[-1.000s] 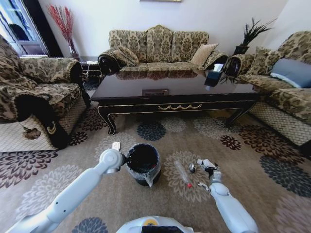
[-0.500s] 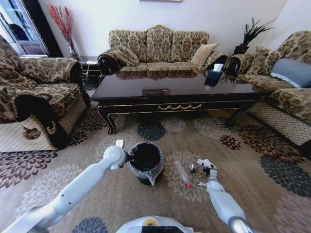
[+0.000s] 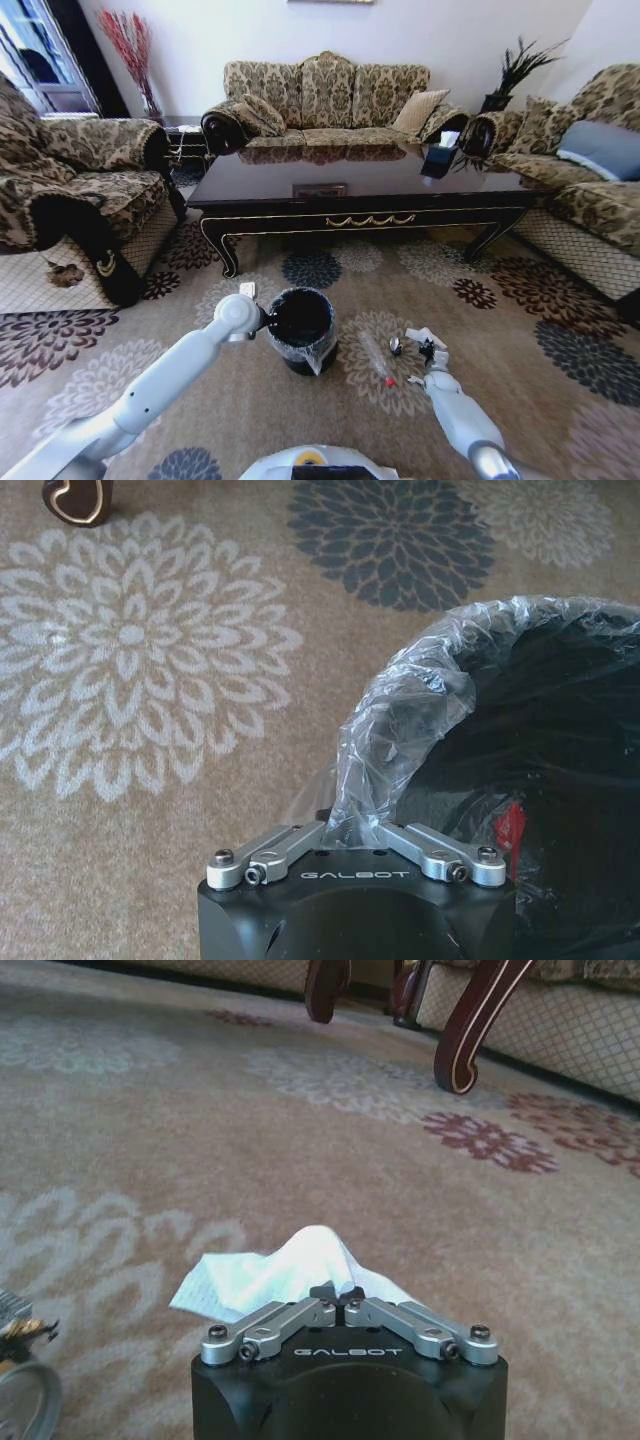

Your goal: Move to the front of the table and pick up the trash from the floor, then place it into the trash bin.

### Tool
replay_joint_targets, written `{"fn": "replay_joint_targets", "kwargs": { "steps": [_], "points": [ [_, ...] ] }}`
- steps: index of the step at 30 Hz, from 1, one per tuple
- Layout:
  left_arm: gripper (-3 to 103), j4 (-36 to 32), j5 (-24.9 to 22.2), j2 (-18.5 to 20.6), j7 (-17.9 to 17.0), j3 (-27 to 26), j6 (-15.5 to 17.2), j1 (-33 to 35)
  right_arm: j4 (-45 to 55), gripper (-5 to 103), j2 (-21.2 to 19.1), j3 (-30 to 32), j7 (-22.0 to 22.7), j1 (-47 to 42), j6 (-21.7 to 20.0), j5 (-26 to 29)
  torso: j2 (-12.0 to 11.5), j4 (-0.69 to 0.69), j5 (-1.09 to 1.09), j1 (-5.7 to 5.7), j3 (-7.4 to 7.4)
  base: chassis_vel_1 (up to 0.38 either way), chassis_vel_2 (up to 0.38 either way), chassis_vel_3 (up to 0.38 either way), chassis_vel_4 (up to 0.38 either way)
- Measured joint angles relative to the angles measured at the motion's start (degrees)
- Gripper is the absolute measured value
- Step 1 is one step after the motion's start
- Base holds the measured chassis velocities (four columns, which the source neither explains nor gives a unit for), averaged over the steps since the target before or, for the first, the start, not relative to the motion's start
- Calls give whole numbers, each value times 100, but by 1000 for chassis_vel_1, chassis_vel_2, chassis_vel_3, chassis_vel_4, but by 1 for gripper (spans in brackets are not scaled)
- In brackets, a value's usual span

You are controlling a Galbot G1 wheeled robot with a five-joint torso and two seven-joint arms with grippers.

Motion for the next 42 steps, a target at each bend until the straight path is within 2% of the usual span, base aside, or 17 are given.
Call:
{"fn": "replay_joint_targets", "kwargs": {
  "steps": [6, 12, 18, 19, 23, 24, 25, 30, 33, 40, 42],
  "points": [
    [0, -47, 8, -6, -15, -3, 0, 39, 342, 0, -137, 32, 30, -180, -48, 139, 0, -2, -1, 0, 0, 0, 0, 0, 0],
    [0, -84, -21, 5, -39, 47, 0, -50, 1303, 0, -381, 166, 105, -669, -191, 383, 0, -1, 0, 0, 0, 0, 0, 0, 0],
    [0, -109, -196, 78, -134, 240, 0, -305, 3032, 0, -783, 436, 208, -1438, -475, 880, 0, 0, -1, 0, 0, 0, 0, 0, 0],
    [0, -71, -259, 74, -135, 329, 0, -440, 3663, 0, -901, 554, 211, -1735, -531, 972, 0, 0, -2, 0, 0, 0, 0, 0, 0],
    [0, 56, -332, 48, -140, 530, -1, -712, 4449, 0, -1062, 737, 235, -2155, -625, 1077, 1, 1, -1, -1, -1, 0, 0, 0, 0],
    [0, 238, -406, -35, -141, 715, -1, -1008, 5055, 0, -1183, 896, 256, -2487, -714, 1162, 1, -1, -1, 0, 0, 0, 0, 0, 0],
    [0, 238, -406, -35, -141, 715, -1, -1008, 5055, 0, -1183, 896, 256, -2487, -714, 1162, 1, -1, -1, 0, 0, 0, 0, 0, 0],
    [0, 852, -514, -388, -115, 1277, -6, -1854, 6801, 0, -1365, 1307, 303, -3260, -926, 1365, 1, -3, -2, 0, -1, 0, 0, 0, 0],
    [0, 1085, -520, -539, -114, 1507, -6, -2073, 7317, 0, -1372, 1409, 317, -3519, -971, 1370, 1, 0, -1, 0, 0, 0, 0, 0, 0],
    [0, 1563, -510, -993, -101, 1854, -5, -2428, 8445, 0, -1372, 1524, 329, -4013, -1043, 1337, 1, -1, -1, 0, 0, 0, 0, 0, 0],
    [0, 1827, -491, -1284, -101, 2039, -5, -2605, 8865, 0, -1389, 1528, 328, -4182, -1090, 1324, 1, 1, -1, 0, 0, 0, 0, 0, 0]
  ]
}}
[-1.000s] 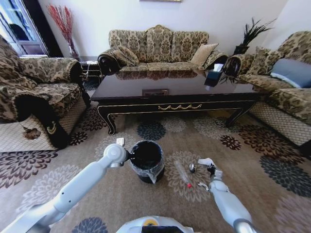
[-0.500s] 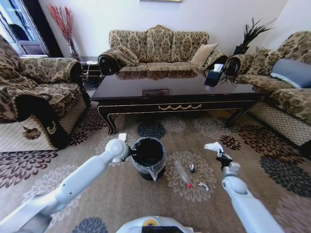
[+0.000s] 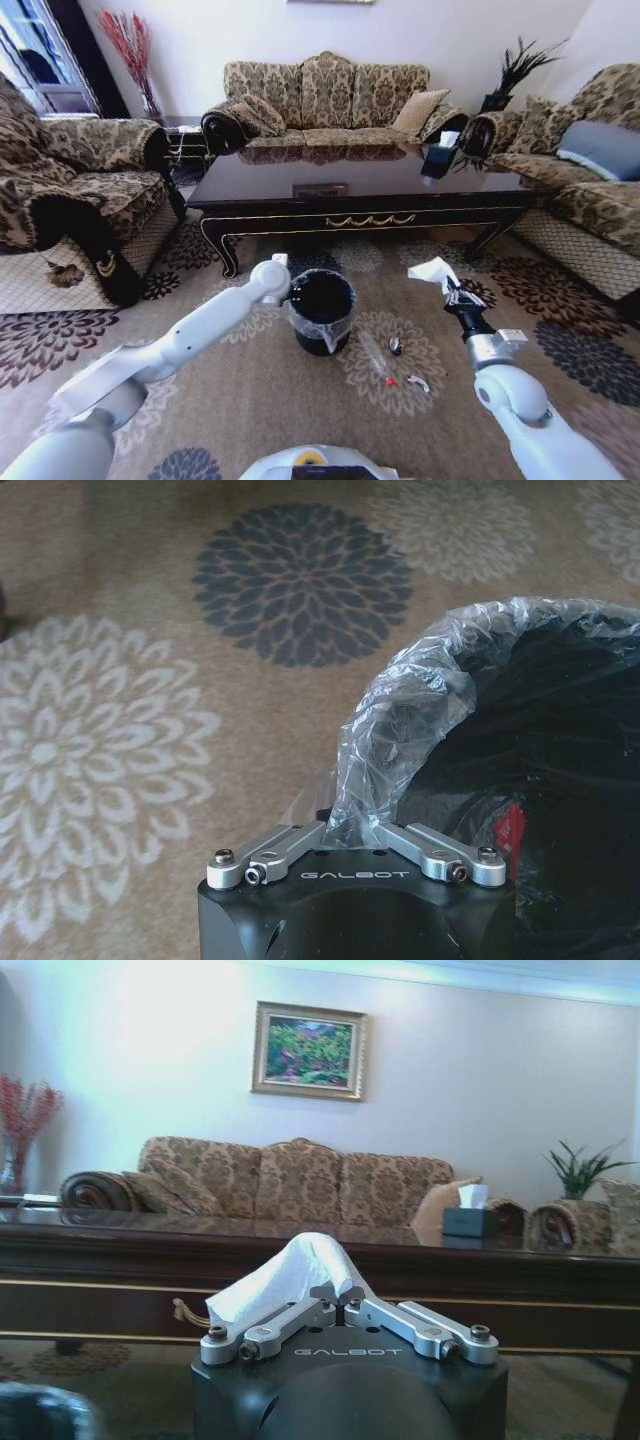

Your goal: Move to the front of the table and pick up the trash from the floor, then place it into the trash bin.

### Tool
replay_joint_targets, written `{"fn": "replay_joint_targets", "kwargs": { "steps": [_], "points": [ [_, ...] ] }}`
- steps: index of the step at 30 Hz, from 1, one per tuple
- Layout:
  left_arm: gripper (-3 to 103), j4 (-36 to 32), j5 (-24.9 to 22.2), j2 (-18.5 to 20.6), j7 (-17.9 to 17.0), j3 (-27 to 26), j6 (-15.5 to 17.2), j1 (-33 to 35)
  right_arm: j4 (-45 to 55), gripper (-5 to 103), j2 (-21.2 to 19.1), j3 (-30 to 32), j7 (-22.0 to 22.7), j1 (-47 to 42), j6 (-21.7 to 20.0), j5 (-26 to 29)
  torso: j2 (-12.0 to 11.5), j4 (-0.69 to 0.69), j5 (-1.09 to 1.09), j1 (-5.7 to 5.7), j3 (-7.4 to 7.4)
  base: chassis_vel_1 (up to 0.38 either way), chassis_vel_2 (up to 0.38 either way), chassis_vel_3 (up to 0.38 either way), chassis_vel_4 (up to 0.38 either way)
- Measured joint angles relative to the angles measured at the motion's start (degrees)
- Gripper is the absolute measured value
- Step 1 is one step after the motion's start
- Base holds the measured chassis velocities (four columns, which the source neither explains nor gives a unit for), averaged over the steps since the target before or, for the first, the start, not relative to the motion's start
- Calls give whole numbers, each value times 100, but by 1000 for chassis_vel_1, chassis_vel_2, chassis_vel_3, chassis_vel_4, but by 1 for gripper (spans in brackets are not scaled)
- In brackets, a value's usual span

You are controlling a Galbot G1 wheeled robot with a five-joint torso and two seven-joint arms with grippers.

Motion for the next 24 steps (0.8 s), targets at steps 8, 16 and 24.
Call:
{"fn": "replay_joint_targets", "kwargs": {
  "steps": [8, 16, 24],
  "points": [
    [0, 514, 47, -879, 1, 287, 1, -347, 496, 0, -15, -77, -9, -285, -73, -66, 0, 0, 1, 0, 0, 0, 0, 0, 0],
    [0, 1213, 129, -1921, 5, 559, 3, -581, 695, 0, 58, -109, -123, -674, 26, -335, 0, -1, 2, 0, 0, 0, 0, 0, 0],
    [0, 1160, 149, -1975, -31, 644, 3, -579, 593, 0, 148, -256, -155, -819, 89, -524, 0, -1, 1, 0, 0, 0, 0, 0, 0]
  ]
}}
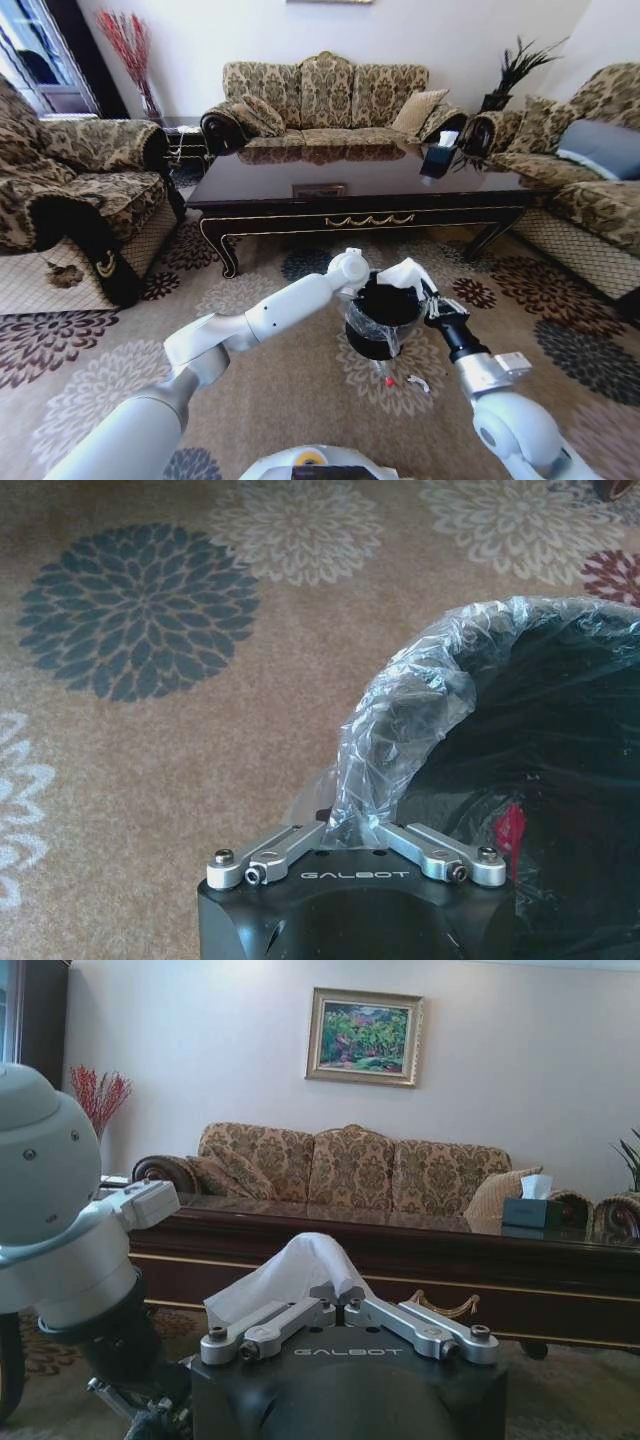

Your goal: Move to the front of the table and pick up the trash from the floor, then place it into the trash bin.

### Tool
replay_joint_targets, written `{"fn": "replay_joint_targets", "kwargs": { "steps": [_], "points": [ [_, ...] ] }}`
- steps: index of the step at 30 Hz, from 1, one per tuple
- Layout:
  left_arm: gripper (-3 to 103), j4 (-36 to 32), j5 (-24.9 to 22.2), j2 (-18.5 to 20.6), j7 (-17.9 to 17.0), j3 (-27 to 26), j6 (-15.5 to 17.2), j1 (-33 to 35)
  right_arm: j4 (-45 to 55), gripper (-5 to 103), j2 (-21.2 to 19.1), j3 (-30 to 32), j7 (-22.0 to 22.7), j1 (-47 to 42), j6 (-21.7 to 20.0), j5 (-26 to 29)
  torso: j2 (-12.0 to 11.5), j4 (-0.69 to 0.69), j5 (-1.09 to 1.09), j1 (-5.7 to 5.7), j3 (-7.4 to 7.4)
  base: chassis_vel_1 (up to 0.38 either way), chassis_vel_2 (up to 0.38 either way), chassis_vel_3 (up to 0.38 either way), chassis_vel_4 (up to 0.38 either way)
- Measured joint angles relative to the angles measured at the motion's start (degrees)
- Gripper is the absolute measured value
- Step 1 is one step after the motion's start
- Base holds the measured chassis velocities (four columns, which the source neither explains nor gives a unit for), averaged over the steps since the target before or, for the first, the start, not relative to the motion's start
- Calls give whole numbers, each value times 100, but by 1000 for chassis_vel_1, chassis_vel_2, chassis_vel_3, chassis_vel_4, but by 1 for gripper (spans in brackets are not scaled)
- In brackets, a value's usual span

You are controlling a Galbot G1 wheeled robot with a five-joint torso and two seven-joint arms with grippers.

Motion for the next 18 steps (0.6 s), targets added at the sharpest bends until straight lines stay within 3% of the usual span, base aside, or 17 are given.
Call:
{"fn": "replay_joint_targets", "kwargs": {
  "steps": [7, 14, 17, 18],
  "points": [
    [0, -51, -6, -4, -25, 69, -2, 54, -110, -3, 23, -300, 2, 2, -30, -64, 0, 0, -1, 0, 0, 0, 0, 0, 0],
    [0, -62, -24, -55, -26, 93, -2, 98, -195, 18, 15, -392, 13, -17, -43, -231, 0, -1, -1, 0, 0, 0, 0, 0, 0],
    [0, -65, -35, -56, -26, 94, -2, 108, -231, 35, 23, -421, 14, -53, -43, -334, 0, -1, -1, 0, 0, 0, 0, 0, 0],
    [0, -65, -35, -56, -26, 94, -2, 108, -231, 35, 23, -421, 14, -53, -43, -334, 0, -1, -1, 0, 0, 0, 0, 0, 0]
  ]
}}
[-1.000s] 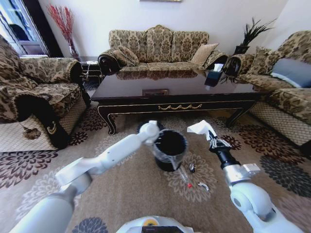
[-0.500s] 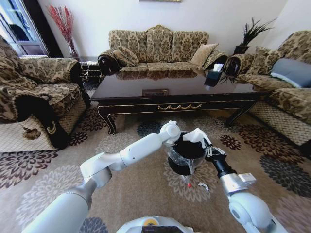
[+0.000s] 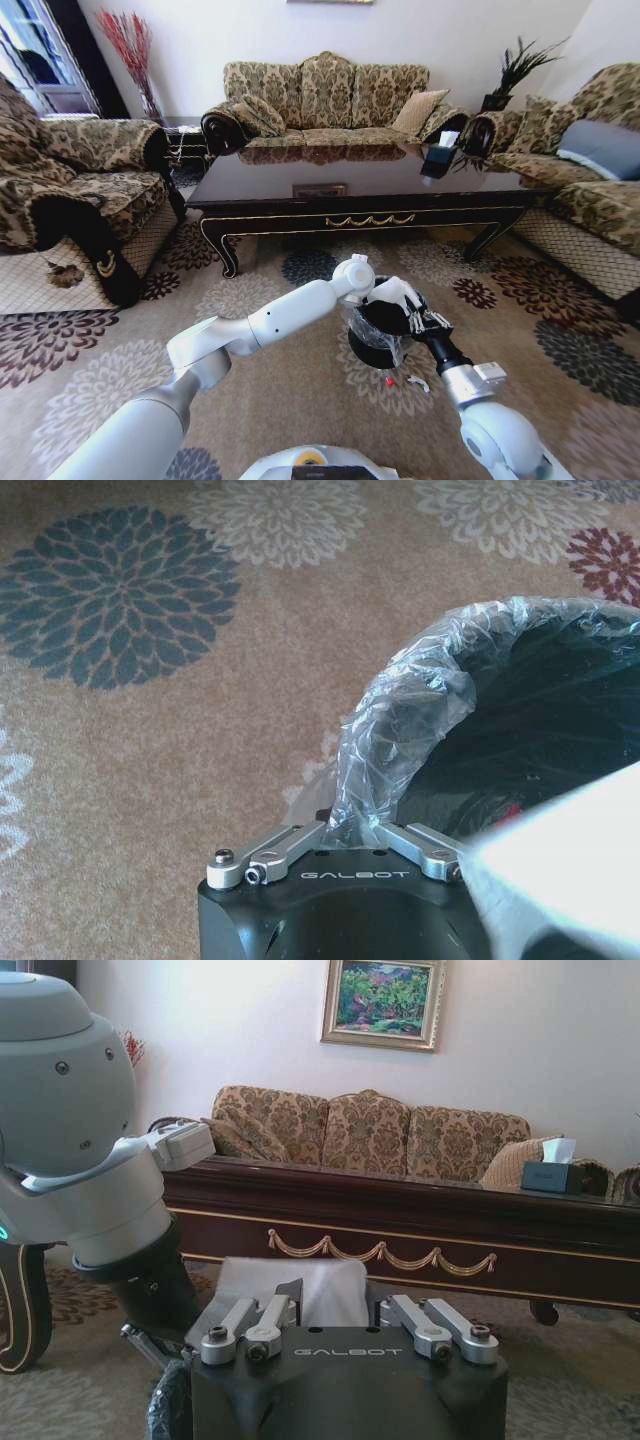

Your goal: Move to the front of the table and pick up the trash from the floor, then place it into the trash bin.

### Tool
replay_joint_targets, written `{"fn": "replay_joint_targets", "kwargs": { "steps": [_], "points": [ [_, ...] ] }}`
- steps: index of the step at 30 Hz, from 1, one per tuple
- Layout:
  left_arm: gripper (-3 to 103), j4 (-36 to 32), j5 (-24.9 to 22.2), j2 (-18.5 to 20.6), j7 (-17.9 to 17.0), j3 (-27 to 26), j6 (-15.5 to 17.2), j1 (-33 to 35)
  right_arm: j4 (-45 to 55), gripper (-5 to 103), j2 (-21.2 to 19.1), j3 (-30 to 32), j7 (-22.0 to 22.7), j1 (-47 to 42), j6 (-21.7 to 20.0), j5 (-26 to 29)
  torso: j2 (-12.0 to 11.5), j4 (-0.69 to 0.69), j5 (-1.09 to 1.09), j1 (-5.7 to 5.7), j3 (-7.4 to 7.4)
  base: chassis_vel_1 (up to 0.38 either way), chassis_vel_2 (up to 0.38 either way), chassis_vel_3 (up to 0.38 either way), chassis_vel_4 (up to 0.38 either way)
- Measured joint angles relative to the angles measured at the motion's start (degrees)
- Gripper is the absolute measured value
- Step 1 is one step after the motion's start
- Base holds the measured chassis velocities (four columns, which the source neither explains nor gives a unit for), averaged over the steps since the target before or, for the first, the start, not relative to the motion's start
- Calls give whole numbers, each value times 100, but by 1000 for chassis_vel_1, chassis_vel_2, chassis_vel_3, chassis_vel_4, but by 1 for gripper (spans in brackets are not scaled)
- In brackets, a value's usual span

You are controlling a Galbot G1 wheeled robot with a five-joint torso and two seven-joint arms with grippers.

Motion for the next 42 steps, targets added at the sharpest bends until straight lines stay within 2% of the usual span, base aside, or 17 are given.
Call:
{"fn": "replay_joint_targets", "kwargs": {
  "steps": [1, 2, 5, 6, 8, 10, 14, 15, 17, 25, 29, 30, 35, 42],
  "points": [
    [0, 4, -1, -1, 0, -1, 0, 2, -7, 40, 9, -9, -1, -8, 1, -20, 0, 0, 0, 0, 0, 0, 0, 0, 0],
    [0, 9, -2, -1, 0, -6, 0, 3, -20, 40, 20, -16, -1, -20, 4, -41, 0, 0, 0, 0, 0, 0, 0, 0, 0],
    [0, 14, -2, -2, 0, -16, 1, 6, -46, 56, 47, -40, -4, -43, 19, -101, 0, 0, 0, 0, 0, 0, 0, 0, 0],
    [0, 14, -2, -2, 0, -16, 1, 6, -46, 56, 47, -40, -4, -43, 19, -101, 0, 0, 0, 0, 0, 0, 0, 0, 0],
    [0, 15, -3, -1, 0, -18, 2, 16, -57, 67, 61, -61, -4, -41, 25, -117, 0, 0, 0, 0, 0, 0, 0, 0, 0],
    [0, 15, -4, 0, 0, -18, 2, 21, -57, 67, 64, -66, -4, -37, 25, -118, 0, 0, 0, 0, 0, 0, 0, 0, 0],
    [0, -20, -2, 68, 0, -28, 2, 45, -57, 88, 85, -50, -3, -23, 34, -139, 0, 0, 0, 0, 0, 0, 0, 0, 0],
    [0, -20, -2, 68, 0, -28, 2, 45, -57, 88, 85, -50, -3, -23, 34, -139, 0, 0, 0, 0, 0, 0, 0, 0, 0],
    [0, -62, 1, 153, 0, -38, 2, 56, -56, 98, 126, 4, -1, -24, 66, -169, 0, 0, -1, 0, 0, 0, 0, 0, 0],
    [0, -157, 54, 443, 1, -176, 2, 145, -25, 100, 175, 283, 29, 6, 82, 49, 0, 0, -1, 0, 0, 0, 0, 0, 0],
    [0, -510, 113, 936, 16, -396, 2, 407, -351, 100, 310, 624, 30, 75, 199, 131, 0, -1, -2, 0, 0, 0, 0, 0, 0],
    [0, -510, 113, 936, 16, -396, 2, 407, -351, 100, 310, 624, 30, 75, 199, 131, 0, -1, -2, 0, 0, 0, 0, 0, 0],
    [0, -682, 179, 1529, 35, -674, 3, 694, -923, 100, 460, 858, -16, 94, 348, 314, 0, 2, -2, 0, 0, 0, 0, 0, 0],
    [0, -898, 266, 1791, 50, -959, 3, 957, -1812, 100, 521, 861, -140, 354, 549, 341, 0, 0, -1, 0, 0, 0, 0, 0, 0]
  ]
}}
